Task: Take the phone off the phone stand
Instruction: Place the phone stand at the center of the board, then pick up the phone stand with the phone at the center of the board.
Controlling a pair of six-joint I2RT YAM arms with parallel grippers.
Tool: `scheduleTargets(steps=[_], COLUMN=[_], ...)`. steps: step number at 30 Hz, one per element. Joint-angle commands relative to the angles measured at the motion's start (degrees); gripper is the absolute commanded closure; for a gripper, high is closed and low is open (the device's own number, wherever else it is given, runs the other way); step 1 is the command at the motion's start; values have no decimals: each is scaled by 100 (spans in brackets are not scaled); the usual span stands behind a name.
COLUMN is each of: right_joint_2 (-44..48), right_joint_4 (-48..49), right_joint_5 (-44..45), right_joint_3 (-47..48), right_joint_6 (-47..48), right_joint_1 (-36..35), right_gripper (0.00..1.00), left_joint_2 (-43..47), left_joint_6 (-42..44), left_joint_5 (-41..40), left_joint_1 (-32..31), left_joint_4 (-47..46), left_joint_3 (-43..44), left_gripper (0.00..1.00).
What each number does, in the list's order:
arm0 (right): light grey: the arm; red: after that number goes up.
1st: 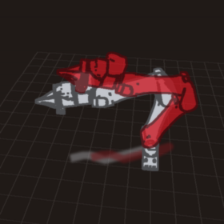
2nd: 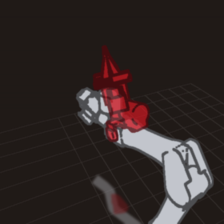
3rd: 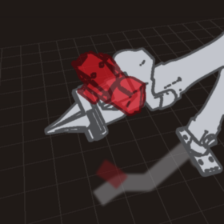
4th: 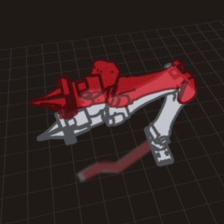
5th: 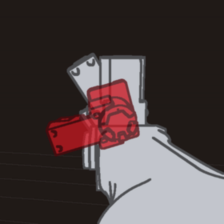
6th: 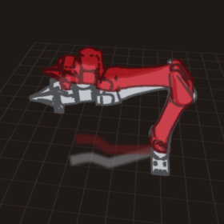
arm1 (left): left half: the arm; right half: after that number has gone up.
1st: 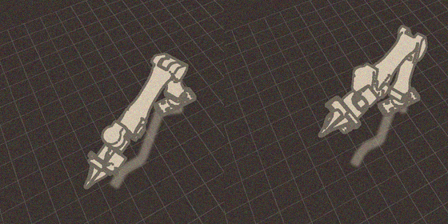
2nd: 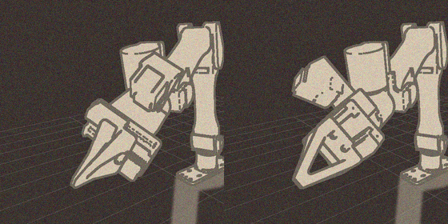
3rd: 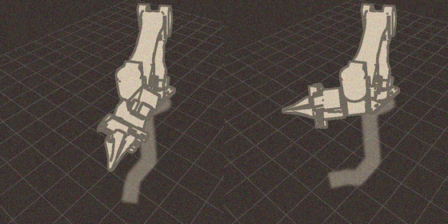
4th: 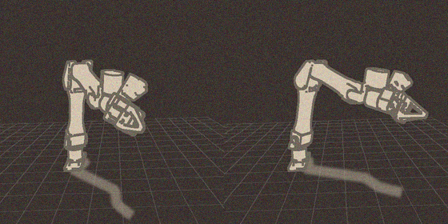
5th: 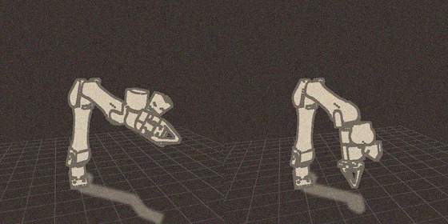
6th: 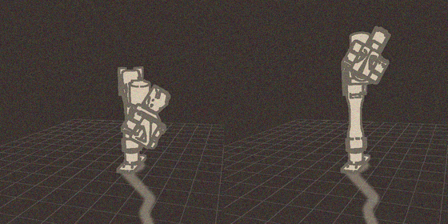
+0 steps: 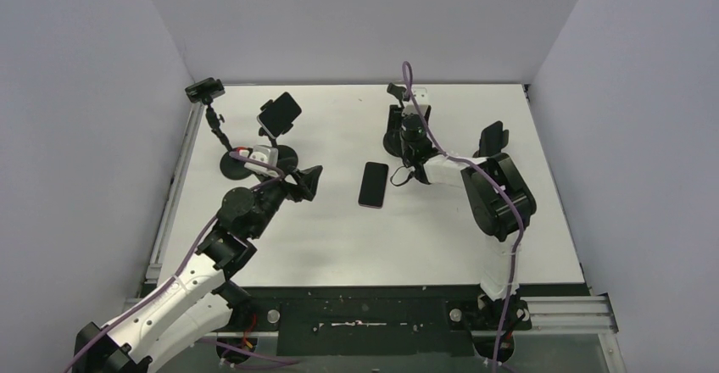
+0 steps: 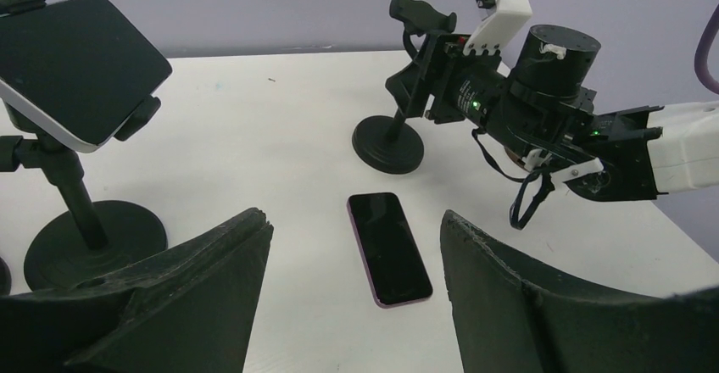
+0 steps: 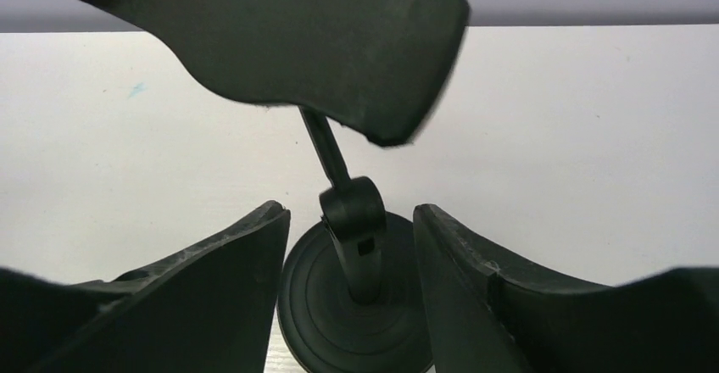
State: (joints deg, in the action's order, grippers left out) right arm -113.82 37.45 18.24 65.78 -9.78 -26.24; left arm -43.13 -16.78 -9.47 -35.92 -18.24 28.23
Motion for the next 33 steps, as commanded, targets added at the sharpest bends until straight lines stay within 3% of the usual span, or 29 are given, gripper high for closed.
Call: scheduleTargets(steps=[1,4,8,11,14,18,22,28,33], right_joint_2=[583,952,1676,2344,3102,4025,4725,5710,6037], right_joint_4=[316,255,10,-592,-1540,-2463,-3246,-3030,-3166], right_joint_5=[-60,43,290,713,927,76,-1224,-2874,-2968], right_joint_3=[-185,-326,-619,-727,-715,-1028,-1408,-2276,-2682], right_joint_6=[-120,-121,-125,-272,-716,-1924,-2801,-2139,-1919], right_joint_1=[-4,-101,-327,-571,-789,-724,-159,-221,-282], right_gripper=[39,27,20,8,7,5,0,2,3], left_joint_2=[146,190,256,335,304,5,-408,-1074,-1378], left_joint_6=[88,104,73,27,21,-223,-696,-1756,-2225], left_joint_5=[-80,-81,-373,-547,-800,-1636,-2280,-1466,-186], left_joint_1=[-20,-20,-16,-20,-12,32,229,1128,1661], left_joint_4=[-253,-197,10,255,372,1152,2229,3910,3512], left_joint_3=[42,65,151,265,400,1252,2306,3435,3186], left_gripper=[29,29,28,23,16,9,5,4,4])
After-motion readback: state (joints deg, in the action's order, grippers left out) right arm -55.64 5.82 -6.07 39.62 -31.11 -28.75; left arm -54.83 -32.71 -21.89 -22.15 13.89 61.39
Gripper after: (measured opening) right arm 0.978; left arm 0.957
